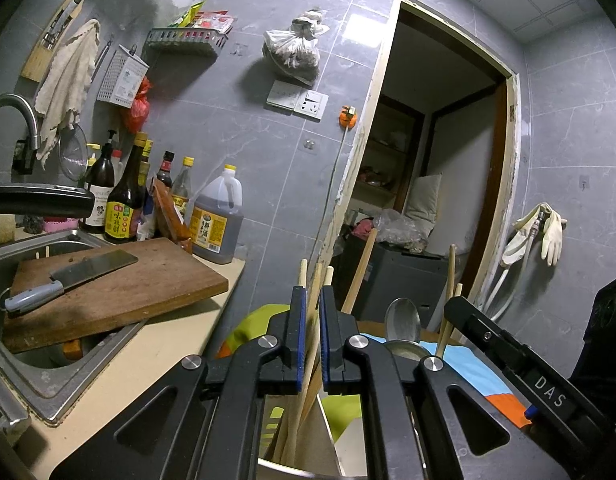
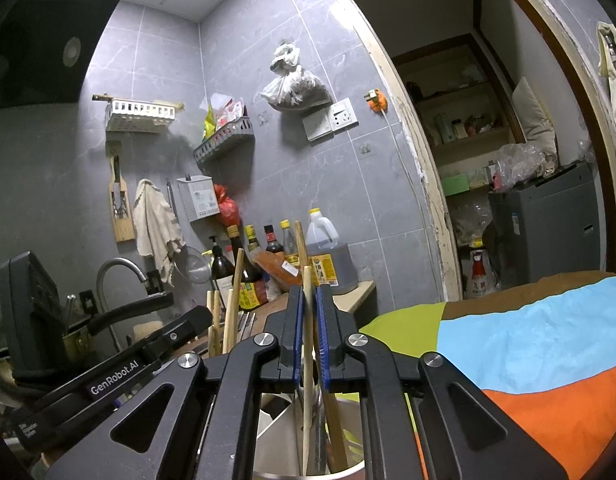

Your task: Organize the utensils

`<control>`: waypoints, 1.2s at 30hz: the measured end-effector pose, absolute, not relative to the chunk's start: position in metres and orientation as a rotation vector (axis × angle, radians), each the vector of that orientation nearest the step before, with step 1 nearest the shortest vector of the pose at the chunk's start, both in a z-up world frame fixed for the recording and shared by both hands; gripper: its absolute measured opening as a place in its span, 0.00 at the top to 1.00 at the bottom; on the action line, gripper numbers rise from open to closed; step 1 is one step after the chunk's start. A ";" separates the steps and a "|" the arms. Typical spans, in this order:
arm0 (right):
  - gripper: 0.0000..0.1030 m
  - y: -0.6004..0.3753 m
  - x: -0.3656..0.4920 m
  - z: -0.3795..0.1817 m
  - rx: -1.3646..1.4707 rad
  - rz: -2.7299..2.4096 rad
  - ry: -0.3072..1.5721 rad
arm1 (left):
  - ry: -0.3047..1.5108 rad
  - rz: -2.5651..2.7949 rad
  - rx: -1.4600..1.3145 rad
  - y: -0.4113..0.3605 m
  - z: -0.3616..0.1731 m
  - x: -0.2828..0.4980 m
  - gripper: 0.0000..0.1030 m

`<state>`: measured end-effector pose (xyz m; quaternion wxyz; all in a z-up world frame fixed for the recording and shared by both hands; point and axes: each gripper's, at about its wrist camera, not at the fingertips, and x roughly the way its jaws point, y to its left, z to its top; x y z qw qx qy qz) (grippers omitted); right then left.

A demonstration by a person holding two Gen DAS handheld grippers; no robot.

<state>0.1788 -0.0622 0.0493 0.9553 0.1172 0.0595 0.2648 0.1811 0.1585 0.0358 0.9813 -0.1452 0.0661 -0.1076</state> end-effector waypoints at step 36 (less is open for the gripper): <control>0.30 -0.122 0.128 0.073 0.179 0.391 0.088 | 0.068 -0.312 -0.279 0.140 0.058 0.146 0.29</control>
